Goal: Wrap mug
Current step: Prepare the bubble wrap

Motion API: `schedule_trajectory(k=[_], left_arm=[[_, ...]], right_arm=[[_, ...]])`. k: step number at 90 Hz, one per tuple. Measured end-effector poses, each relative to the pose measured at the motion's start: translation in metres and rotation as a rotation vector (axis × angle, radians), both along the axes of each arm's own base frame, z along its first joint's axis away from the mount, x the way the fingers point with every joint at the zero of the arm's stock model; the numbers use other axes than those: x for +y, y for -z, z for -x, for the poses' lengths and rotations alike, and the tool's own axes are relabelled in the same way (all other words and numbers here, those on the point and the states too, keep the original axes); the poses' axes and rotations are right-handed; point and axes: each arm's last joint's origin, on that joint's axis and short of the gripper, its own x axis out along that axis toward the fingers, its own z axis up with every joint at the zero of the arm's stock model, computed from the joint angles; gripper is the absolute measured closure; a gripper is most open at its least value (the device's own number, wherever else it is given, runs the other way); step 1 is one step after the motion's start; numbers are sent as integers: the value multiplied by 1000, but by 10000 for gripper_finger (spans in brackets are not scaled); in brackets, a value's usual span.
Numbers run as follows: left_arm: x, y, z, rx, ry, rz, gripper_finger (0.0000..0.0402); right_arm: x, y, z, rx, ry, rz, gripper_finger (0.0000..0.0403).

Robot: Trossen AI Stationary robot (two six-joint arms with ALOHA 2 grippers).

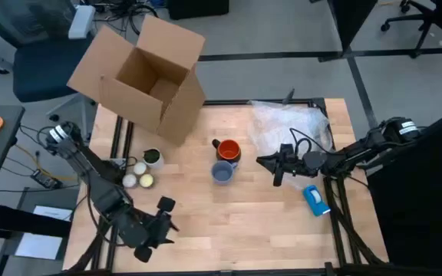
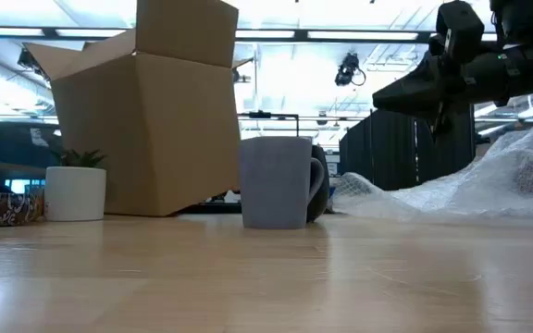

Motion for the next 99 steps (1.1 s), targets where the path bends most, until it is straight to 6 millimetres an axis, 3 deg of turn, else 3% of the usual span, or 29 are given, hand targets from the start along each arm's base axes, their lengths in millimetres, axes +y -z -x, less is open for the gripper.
schedule_trajectory(k=[28, 43, 61, 79, 99], left_arm=[[34, 49, -19, -64, 95, 201, 254], [59, 68, -28, -142, -25, 151, 254], [89, 90, -30, -220, -331, -20, 254], [100, 103, -27, -194, -343, -26, 254], [113, 116, -27, -199, -506, -136, 254]], right_arm=[[-2, 0, 0, 0, 52, 2, 383], [-2, 0, 0, 0, 54, 3, 383], [-2, 1, 0, 6, 53, 4, 383], [-2, 4, 1, 44, 52, 13, 383], [-3, 6, 2, 67, 117, 24, 383]])
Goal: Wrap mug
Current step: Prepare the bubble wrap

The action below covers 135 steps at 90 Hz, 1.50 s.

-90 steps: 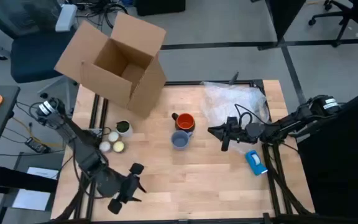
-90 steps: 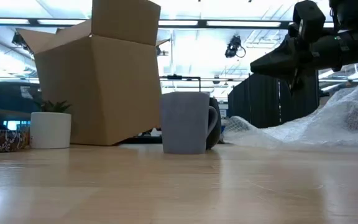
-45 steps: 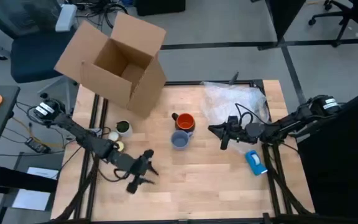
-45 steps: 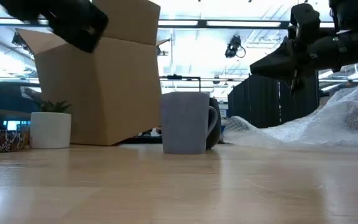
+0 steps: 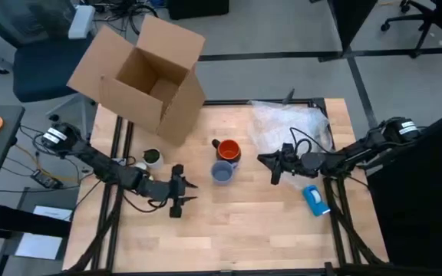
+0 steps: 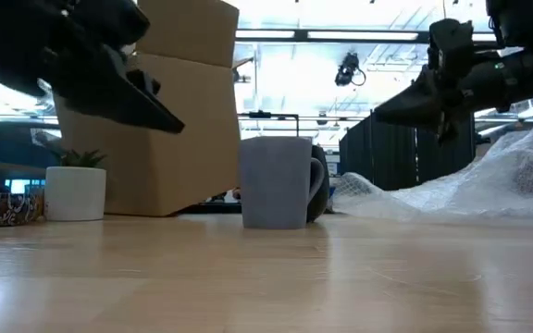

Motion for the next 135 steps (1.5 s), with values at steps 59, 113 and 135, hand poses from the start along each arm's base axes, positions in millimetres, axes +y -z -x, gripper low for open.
schedule_trajectory(k=[59, 113, 135], left_arm=[[5, 26, -4, 8, -58, 3, 254], [-8, 30, 2, 62, -93, 437, 254], [-11, 26, 1, -8, -150, 487, 254]], right_arm=[[12, -59, -19, -357, -205, -103, 383], [49, -128, -93, 182, -453, 263, 383], [28, -113, -98, 472, -296, 397, 383]])
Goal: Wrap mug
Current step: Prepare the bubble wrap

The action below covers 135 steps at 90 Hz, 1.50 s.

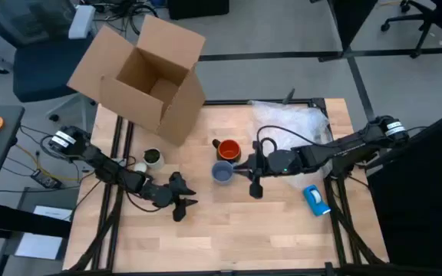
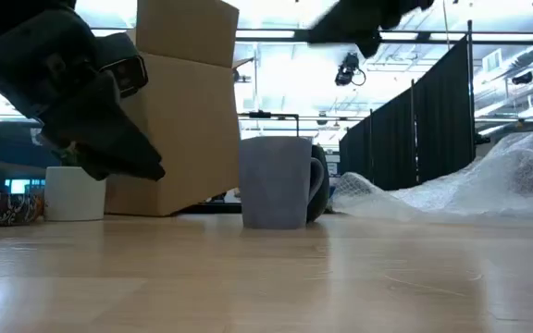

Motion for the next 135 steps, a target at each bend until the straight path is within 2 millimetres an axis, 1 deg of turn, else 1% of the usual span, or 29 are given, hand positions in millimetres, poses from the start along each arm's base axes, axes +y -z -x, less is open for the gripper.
schedule_trajectory(k=[10, 18, 31, 43, 65, 75, 85, 101, 115, 125, 135], left_arm=[[0, -2, -1, -30, -22, -5, 254], [1, -4, -2, -59, -51, -56, 254], [5, -7, -4, -90, -103, -145, 254], [10, -7, -6, -91, -125, -169, 254], [13, -7, -7, -87, -137, -171, 254], [13, -6, -7, -80, -126, -168, 254], [12, -6, -6, -80, -123, -166, 254], [12, -6, -7, -79, -112, -151, 254], [12, -6, -7, -80, -114, -124, 254], [12, -6, -7, -80, -113, -122, 254], [12, -6, -7, -80, -114, -121, 254]], right_arm=[[-11, -5, 11, 45, 88, 34, 383], [-15, -8, 18, 73, 102, 36, 381], [-24, -1, 24, 152, 186, 56, 364], [-38, 18, 25, 204, 273, 43, 333], [-63, 51, 24, 261, 451, -59, 264], [-72, 68, 18, 311, 503, -72, 242], [-78, 85, 11, 367, 527, -67, 230], [-88, 118, 1, 475, 572, -57, 228], [-95, 144, -2, 569, 599, -47, 233], [-99, 149, -2, 584, 621, -56, 246], [-102, 146, -2, 586, 631, -57, 282]])
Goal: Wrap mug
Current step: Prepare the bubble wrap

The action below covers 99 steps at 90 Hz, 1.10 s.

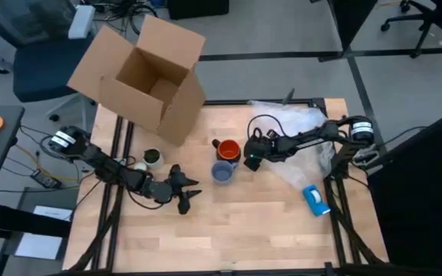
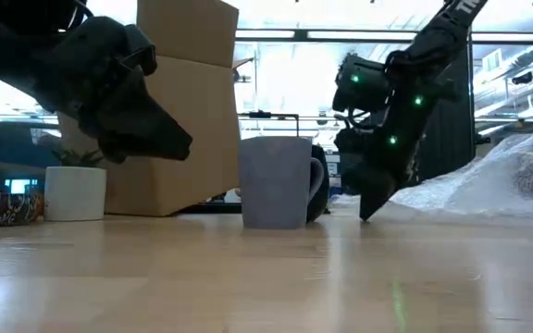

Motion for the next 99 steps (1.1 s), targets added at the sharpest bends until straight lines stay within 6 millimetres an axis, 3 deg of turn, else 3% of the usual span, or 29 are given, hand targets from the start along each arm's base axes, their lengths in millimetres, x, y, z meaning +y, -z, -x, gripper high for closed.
schedule_trajectory(k=[18, 38, 59, 71, 85, 99], left_arm=[[0, 0, 0, 2, 0, -1, 254], [0, 0, 0, 2, 1, -1, 254], [0, 0, 0, 2, 1, 0, 254], [0, 0, 0, 3, 3, -5, 254], [1, 0, 0, 3, -4, -41, 254], [3, -1, -1, 0, -10, -68, 254]], right_arm=[[0, -19, -1, -62, 6, 33, 392], [12, -45, 6, -110, 57, 245, 401], [56, -94, 14, -290, 4, 506, 402], [90, -126, 13, -434, -219, 523, 403], [130, -166, 17, -756, -615, 438, 403], [155, -176, 21, -931, -996, 289, 403]])
